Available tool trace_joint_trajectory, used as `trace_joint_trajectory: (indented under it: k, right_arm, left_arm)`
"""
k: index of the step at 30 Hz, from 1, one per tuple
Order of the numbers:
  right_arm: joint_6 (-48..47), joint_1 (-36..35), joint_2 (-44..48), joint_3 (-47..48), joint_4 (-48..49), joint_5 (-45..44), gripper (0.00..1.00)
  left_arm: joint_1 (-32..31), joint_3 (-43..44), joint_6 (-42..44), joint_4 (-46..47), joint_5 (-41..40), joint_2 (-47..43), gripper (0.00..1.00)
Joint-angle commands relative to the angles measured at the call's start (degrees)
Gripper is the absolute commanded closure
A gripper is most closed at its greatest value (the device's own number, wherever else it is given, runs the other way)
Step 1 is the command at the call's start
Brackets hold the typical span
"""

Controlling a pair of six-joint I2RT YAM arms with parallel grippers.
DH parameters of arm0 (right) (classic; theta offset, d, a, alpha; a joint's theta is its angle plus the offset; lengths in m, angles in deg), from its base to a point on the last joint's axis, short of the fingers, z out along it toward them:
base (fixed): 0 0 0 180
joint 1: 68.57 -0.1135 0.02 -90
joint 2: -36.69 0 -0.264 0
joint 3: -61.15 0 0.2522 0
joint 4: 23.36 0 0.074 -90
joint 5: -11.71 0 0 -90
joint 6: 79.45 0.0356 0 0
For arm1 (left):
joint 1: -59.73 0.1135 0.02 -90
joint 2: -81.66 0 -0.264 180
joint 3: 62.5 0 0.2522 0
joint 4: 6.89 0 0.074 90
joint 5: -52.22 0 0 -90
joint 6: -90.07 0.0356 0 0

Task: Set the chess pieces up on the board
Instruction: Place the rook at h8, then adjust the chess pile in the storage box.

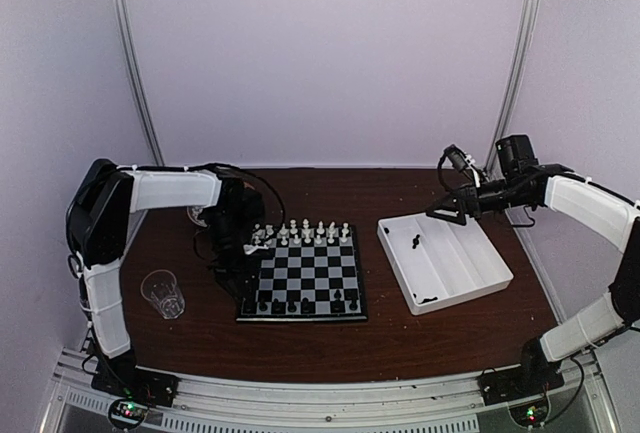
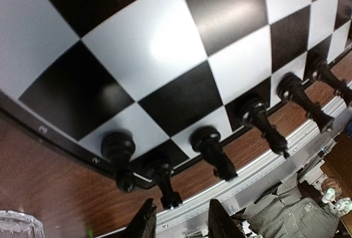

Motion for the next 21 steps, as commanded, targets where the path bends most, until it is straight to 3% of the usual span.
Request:
trace_joint_trajectory:
  k: [1,4,9,14,18,21]
  right_arm:
    - [-4.0,1.2,0.6,6.2,-7.7,-12.5,0.0]
    - [-7.3,2.4,0.1,7.5,-8.4,-16.4,0.0]
    - [-18.4,2.3,-4.9,11.1,-18.6,-18.9,0.03]
    - [-20.4,0.5,-14.4,17.7,-27.1,-27.8,0.43]
    - [-16.3,-4.2,-20.0,18.0,-24.9,-35.1,0.51]
    - [-15.9,-8.5,-23.8,18.6,-24.3,-39.8,0.53]
  left_arm:
    - [0.5,3.9,-0.4,-6.4,-2.3,-8.5,0.67]
    - [0.5,7.0,-0.5,-7.3,-6.6,-13.6,0.67]
    - [-1.8,10.7,-1.3,-1.9,-14.0,-19.7,0.66]
    - [-6.5,4.1,-4.3,16.5,-18.9,-27.7,0.64]
    - [-8.7,-3.9,-8.4,32.1,-19.3,-31.8,0.63]
    - [-10.0,-5.6,-9.9,35.9,-19.7,-32.1,0.63]
